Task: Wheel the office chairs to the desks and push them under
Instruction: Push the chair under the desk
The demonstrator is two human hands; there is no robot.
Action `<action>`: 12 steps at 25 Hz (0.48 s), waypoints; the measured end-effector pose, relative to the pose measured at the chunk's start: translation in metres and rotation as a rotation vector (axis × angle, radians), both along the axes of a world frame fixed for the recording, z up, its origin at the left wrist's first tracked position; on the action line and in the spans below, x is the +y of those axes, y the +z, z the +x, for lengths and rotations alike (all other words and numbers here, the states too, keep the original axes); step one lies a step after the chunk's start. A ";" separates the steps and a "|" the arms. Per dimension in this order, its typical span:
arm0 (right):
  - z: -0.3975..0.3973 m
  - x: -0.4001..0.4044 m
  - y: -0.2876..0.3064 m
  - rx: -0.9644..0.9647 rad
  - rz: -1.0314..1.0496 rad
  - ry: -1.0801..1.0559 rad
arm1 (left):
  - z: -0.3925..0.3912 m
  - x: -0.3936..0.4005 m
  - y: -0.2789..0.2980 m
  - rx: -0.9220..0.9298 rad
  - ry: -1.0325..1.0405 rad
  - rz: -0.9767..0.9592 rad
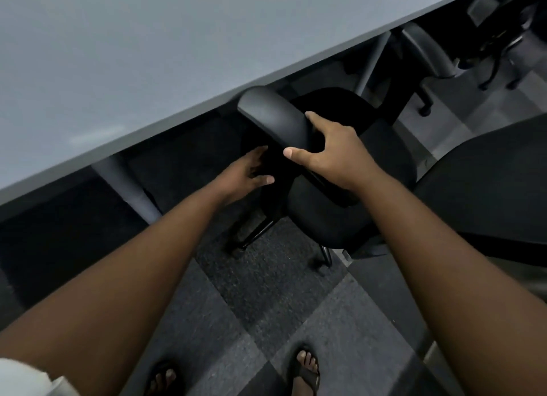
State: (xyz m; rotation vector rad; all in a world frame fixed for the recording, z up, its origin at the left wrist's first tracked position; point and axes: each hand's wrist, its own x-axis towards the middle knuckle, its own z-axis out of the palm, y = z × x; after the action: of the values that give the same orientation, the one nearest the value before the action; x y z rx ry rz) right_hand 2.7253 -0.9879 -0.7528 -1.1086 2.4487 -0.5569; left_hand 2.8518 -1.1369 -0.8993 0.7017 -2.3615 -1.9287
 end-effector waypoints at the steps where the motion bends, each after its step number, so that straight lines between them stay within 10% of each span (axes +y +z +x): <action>1: 0.003 0.000 -0.002 0.000 -0.004 -0.004 | 0.001 0.003 0.001 -0.005 -0.003 -0.003; 12: 0.014 0.007 -0.026 0.139 -0.148 -0.096 | -0.003 0.008 -0.001 0.014 -0.075 -0.128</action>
State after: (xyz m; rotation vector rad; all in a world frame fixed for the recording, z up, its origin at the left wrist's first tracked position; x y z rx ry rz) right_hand 2.7396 -0.9811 -0.7783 -1.1254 2.6279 -0.7240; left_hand 2.8485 -1.1292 -0.9000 0.5970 -2.5098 -1.7823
